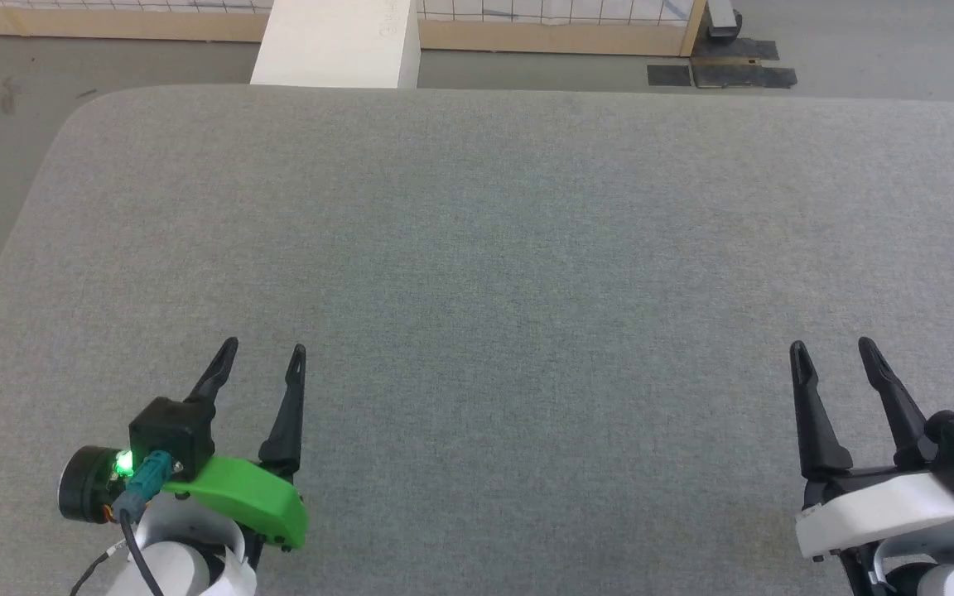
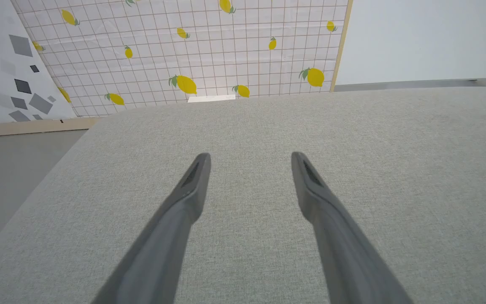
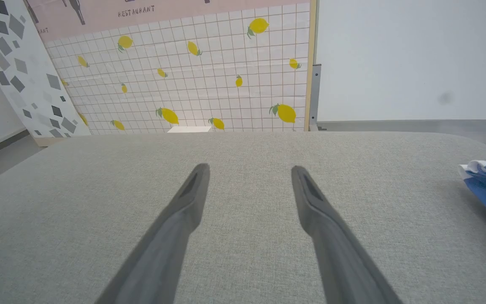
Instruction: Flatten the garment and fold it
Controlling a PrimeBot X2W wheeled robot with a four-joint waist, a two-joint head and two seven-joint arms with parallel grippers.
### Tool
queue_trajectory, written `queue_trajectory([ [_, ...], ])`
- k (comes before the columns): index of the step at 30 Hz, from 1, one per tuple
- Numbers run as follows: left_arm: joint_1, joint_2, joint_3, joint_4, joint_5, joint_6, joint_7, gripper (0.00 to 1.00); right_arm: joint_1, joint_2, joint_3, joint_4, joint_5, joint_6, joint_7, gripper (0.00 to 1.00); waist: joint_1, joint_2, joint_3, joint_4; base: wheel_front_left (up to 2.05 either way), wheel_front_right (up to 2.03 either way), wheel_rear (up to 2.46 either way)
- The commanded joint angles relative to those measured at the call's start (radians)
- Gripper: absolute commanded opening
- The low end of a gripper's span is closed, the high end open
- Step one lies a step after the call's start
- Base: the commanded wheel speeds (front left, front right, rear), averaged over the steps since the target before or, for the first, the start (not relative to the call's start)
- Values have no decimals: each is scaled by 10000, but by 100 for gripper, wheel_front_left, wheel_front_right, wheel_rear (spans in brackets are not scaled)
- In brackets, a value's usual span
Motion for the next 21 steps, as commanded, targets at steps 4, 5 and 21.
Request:
queue_trajectory([
  [4,-3,-7,-12,-11,-33,-22,3,0,-2,-2,-7,5,6,0,1,0,1,0,7,1,0,0,0],
  [5,-4,-4,-15,-12,-36,-21,2,0,-2,-2,-6,4,8,0,2,0,1,0,8,1,0,0,0],
  [21,124,-478,465,45,502,-239,144,0,-60,16,75,119,-197,-2,89,0,1,0,-157,-5,0,0,0],
])
